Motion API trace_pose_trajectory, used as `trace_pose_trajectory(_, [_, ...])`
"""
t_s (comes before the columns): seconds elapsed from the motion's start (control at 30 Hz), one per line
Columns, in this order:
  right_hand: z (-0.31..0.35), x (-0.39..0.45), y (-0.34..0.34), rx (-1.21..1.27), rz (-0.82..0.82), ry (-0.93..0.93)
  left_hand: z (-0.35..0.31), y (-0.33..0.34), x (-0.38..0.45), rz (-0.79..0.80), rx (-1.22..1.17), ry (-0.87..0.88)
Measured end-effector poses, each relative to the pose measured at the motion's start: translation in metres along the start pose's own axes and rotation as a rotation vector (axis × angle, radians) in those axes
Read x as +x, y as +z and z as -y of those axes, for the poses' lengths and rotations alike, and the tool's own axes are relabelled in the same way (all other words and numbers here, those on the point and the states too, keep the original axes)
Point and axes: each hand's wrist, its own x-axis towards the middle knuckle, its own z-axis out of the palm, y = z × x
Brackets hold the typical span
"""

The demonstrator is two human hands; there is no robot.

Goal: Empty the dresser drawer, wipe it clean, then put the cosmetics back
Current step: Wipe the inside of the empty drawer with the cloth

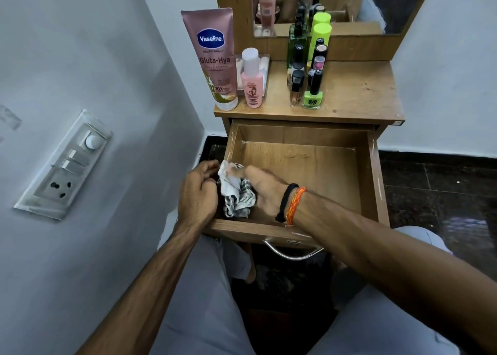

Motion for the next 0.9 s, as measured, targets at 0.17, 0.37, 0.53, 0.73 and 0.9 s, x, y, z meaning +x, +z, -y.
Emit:
trace_pose_trajectory(0.17, [-0.014, 0.000, 0.003, -0.235, -0.182, -0.087, -0.002, 0.003, 0.000, -0.026, -0.018, -0.004])
trace_pose_trajectory(0.37, [-0.002, -0.011, -0.019, -0.417, 0.028, -0.012, -0.005, 0.005, -0.004, -0.014, -0.044, 0.005])
trace_pose_trajectory(0.53, [0.026, -0.029, -0.046, -0.477, 0.452, 0.015, -0.003, 0.003, -0.003, 0.000, -0.054, -0.042])
trace_pose_trajectory(0.73, [0.031, -0.025, -0.038, -0.803, 0.052, -0.220, -0.003, 0.003, -0.001, 0.003, -0.050, -0.059])
trace_pose_trajectory(0.9, [0.003, -0.028, -0.017, -1.136, 0.144, -0.384, 0.002, 0.003, -0.002, 0.003, 0.004, 0.001])
